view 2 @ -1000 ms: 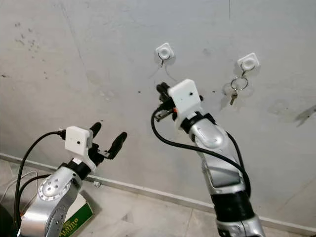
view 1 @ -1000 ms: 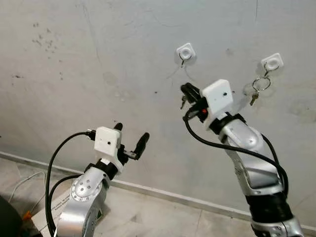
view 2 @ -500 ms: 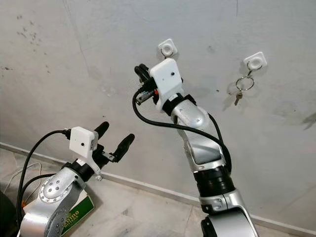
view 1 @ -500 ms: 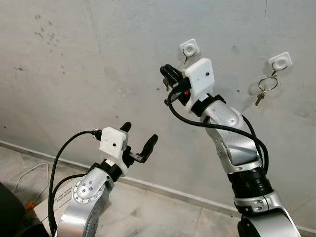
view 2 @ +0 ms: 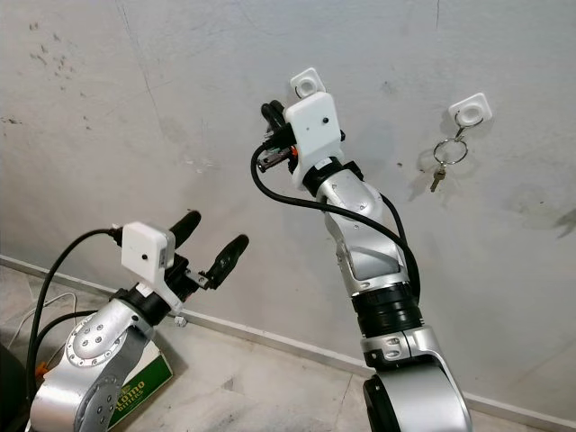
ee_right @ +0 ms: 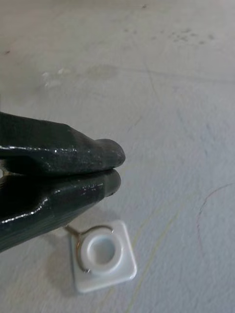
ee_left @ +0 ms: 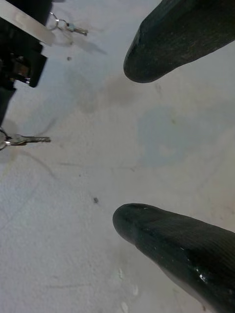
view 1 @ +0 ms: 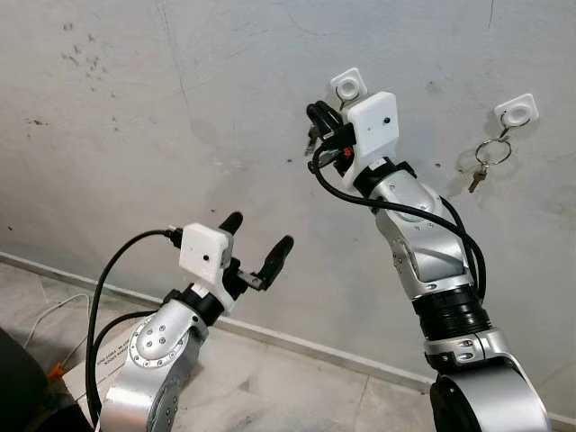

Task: Hang keys on a hook

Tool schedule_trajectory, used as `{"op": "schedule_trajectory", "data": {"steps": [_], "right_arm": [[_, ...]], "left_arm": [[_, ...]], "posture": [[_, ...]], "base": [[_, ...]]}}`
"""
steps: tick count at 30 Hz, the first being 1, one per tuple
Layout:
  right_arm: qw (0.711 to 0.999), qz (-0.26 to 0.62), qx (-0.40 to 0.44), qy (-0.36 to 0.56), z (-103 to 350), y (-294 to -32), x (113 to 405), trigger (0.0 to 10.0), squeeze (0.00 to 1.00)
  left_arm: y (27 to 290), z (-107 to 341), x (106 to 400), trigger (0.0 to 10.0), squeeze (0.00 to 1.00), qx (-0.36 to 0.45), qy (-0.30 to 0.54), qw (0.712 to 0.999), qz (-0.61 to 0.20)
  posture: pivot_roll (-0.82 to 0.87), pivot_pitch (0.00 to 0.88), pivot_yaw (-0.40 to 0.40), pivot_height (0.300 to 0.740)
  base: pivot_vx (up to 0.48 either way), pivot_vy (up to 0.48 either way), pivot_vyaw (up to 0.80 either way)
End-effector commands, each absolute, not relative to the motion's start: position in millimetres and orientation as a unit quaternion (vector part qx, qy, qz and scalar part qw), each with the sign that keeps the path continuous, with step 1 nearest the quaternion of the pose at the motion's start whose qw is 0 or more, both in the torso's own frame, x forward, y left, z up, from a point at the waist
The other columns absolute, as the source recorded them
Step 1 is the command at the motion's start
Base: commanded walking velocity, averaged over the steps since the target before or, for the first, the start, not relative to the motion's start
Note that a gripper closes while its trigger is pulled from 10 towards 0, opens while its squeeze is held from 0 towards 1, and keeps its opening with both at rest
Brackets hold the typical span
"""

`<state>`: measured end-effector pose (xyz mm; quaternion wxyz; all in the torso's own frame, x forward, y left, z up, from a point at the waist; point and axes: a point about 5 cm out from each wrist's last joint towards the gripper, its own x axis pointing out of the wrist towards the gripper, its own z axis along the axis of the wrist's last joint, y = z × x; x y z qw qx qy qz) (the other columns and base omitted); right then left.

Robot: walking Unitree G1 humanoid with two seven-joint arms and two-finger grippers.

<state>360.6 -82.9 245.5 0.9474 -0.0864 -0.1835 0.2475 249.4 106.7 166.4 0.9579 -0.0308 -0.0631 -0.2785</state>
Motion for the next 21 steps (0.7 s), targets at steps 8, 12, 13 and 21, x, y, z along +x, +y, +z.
{"op": "schedule_trajectory", "data": {"steps": [8,12,13,21], "right_arm": [[0.950,0.219,-0.086,-0.205,261.0,-90.4,373.3,10.0,0.00],[0.953,0.208,-0.075,-0.205,263.5,-92.0,377.7,10.0,0.00],[0.955,0.204,-0.070,-0.204,263.8,-92.9,379.4,10.0,0.00],[0.960,0.189,-0.047,-0.200,265.0,-98.4,385.6,10.0,0.00]], "left_arm": [[106.3,166.6,247.0,10.0,0.00,-0.029,-0.058,0.958,-0.281],[106.6,166.9,245.8,10.0,0.00,-0.030,-0.055,0.958,-0.279],[106.9,166.9,245.6,10.0,0.00,-0.030,-0.055,0.958,-0.278],[108.5,167.3,246.3,10.0,0.00,-0.030,-0.054,0.959,-0.276]], "posture": [[0.10,0.045,0.019,0.740],[0.11,0.045,0.017,0.740],[0.11,0.045,0.017,0.740],[0.11,0.041,0.017,0.740]], "base": [[0.000,0.000,0.00],[0.000,0.000,0.00],[0.000,0.000,0.00],[0.000,0.000,0.00]]}}
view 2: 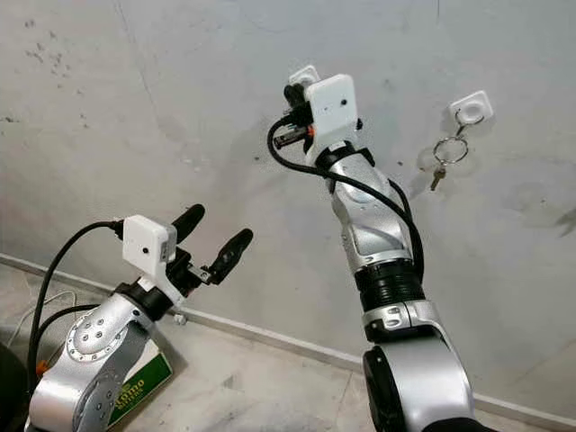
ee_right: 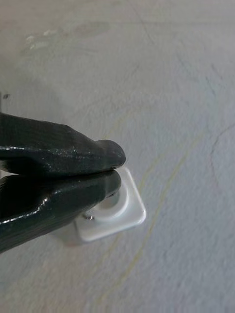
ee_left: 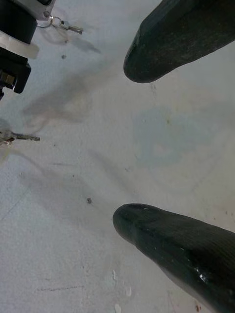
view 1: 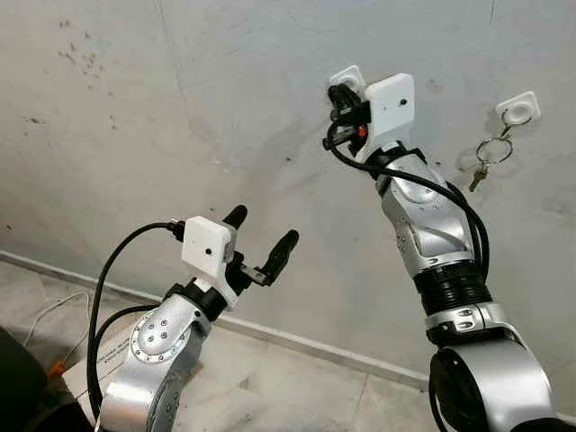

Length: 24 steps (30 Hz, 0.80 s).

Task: Hang keys on a hook

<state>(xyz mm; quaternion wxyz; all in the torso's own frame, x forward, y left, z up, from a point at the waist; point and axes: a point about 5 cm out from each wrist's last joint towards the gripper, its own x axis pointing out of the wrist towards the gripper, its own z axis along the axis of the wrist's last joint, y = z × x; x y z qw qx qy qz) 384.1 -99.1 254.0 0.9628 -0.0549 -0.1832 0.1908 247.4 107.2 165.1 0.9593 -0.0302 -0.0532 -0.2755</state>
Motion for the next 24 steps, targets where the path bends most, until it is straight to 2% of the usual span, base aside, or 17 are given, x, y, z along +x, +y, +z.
{"op": "schedule_trajectory", "data": {"steps": [1,24], "right_arm": [[0.961,0.188,-0.046,-0.199,264.5,-98.9,386.2,10.0,0.00],[0.958,0.188,-0.043,-0.211,267.3,-98.7,387.4,10.0,0.00]], "left_arm": [[108.3,167.0,246.3,10.0,0.00,-0.030,-0.053,0.959,-0.276],[108.4,164.3,246.8,10.0,0.00,-0.027,-0.046,0.960,-0.277]], "posture": [[0.11,0.041,0.017,0.740],[0.11,0.036,0.020,0.740]], "base": [[0.000,0.000,0.00],[0.000,0.000,0.00]]}}
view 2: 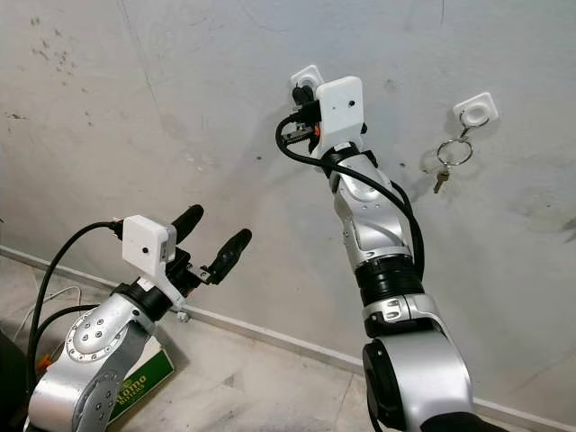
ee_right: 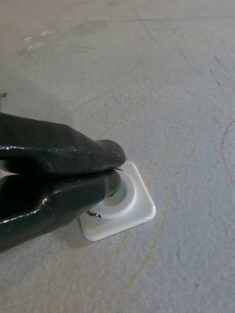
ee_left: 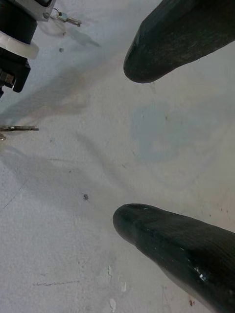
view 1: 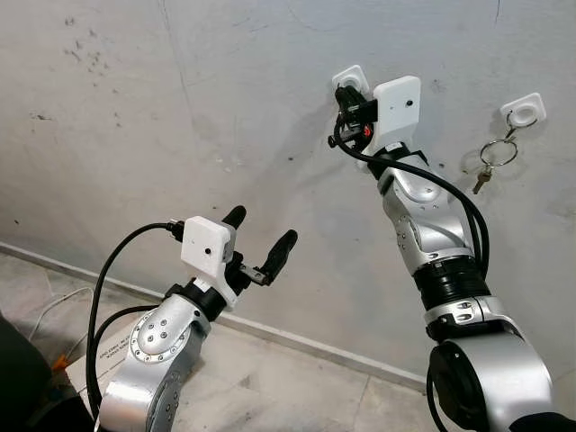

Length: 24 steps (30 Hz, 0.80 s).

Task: Hang keys on a hook

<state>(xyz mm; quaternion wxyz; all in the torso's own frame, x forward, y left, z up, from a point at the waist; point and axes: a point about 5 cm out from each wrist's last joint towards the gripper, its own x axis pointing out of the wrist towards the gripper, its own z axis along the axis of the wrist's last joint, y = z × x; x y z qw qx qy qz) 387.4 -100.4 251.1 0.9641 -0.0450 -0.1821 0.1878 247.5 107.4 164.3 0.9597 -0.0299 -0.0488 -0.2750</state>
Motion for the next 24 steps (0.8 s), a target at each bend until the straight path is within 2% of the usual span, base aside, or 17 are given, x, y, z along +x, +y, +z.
{"op": "schedule_trajectory", "data": {"steps": [1,12,24], "right_arm": [[0.958,0.187,-0.045,-0.215,268.7,-99.1,387.0,10.0,0.00],[0.949,0.189,-0.058,-0.244,282.3,-100.6,382.3,10.0,0.00],[0.947,0.216,-0.065,-0.230,272.6,-103.5,374.6,10.0,0.00]], "left_arm": [[108.6,164.0,246.8,10.0,0.00,-0.026,-0.046,0.960,-0.276],[109.0,163.4,246.8,10.0,0.00,-0.024,-0.044,0.960,-0.274],[108.9,162.8,247.1,10.0,0.00,-0.023,-0.043,0.960,-0.274]], "posture": [[0.11,0.036,0.020,0.740],[0.11,0.040,0.020,0.740],[0.11,0.040,0.020,0.740]], "base": [[0.000,0.000,0.00],[0.000,0.000,0.00],[0.000,0.000,0.00]]}}
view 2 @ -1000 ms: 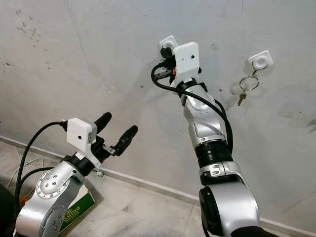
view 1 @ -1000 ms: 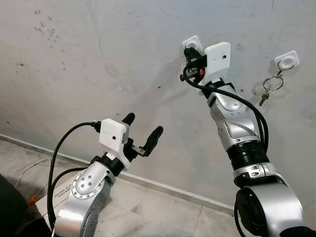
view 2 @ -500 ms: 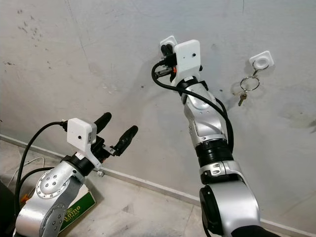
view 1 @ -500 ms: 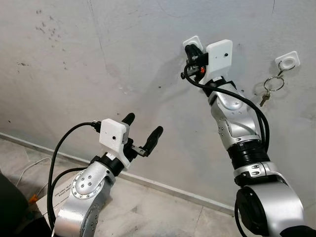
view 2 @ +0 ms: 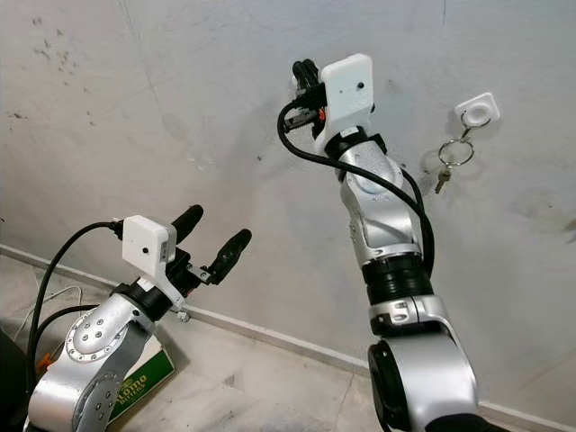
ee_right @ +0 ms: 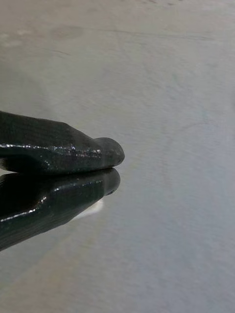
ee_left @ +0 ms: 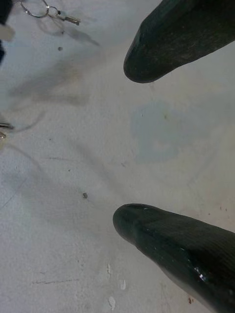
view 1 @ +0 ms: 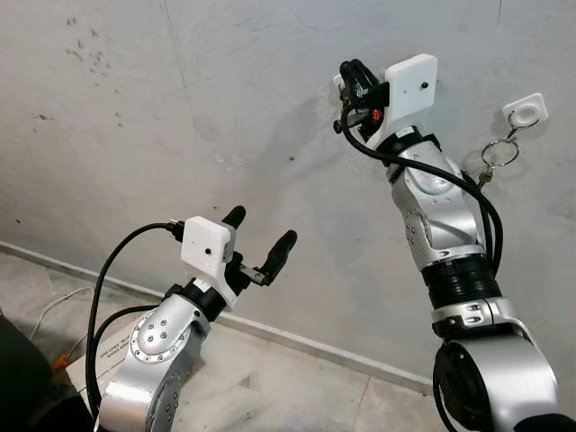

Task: Hang keys on a hook

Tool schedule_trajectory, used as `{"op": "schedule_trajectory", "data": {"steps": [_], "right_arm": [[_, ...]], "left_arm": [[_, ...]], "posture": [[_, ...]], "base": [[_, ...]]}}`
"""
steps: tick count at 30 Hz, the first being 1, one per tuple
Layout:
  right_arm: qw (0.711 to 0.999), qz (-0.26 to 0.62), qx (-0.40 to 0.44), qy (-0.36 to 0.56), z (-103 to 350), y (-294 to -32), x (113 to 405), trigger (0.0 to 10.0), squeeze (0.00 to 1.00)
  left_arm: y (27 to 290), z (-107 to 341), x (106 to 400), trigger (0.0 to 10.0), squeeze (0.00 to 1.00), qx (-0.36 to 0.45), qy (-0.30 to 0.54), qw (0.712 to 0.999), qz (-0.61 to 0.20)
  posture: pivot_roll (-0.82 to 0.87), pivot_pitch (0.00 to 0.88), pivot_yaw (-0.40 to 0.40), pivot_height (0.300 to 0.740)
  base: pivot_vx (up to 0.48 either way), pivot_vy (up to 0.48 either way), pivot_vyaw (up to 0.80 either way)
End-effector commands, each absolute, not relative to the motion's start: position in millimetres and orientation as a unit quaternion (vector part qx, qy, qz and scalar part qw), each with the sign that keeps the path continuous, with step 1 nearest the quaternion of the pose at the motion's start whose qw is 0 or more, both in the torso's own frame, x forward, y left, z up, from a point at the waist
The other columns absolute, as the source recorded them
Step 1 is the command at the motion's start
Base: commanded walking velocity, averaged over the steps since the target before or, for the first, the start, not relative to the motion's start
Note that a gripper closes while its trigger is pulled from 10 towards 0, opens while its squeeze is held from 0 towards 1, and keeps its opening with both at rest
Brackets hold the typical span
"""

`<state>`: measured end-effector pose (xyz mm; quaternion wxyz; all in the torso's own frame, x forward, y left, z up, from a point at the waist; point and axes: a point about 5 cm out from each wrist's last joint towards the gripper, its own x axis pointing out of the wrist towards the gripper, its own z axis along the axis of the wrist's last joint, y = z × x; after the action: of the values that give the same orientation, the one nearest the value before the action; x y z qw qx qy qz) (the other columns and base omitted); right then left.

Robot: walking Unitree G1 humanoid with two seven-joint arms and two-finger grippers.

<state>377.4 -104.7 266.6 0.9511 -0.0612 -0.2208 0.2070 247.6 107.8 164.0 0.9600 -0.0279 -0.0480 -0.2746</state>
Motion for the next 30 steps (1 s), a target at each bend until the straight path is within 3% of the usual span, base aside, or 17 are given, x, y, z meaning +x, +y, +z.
{"op": "schedule_trajectory", "data": {"steps": [1,30], "right_arm": [[0.947,0.216,-0.065,-0.230,272.6,-103.5,374.6,10.0,0.00],[0.960,0.230,0.003,-0.163,250.9,-99.6,381.8,10.0,0.00]], "left_arm": [[108.9,162.8,247.1,10.0,0.00,-0.023,-0.043,0.960,-0.274],[107.9,163.8,248.2,10.0,0.00,-0.022,-0.045,0.960,-0.275]], "posture": [[0.11,0.040,0.020,0.740],[0.11,0.037,0.016,0.740]], "base": [[0.000,0.000,0.00],[0.000,0.000,0.00]]}}
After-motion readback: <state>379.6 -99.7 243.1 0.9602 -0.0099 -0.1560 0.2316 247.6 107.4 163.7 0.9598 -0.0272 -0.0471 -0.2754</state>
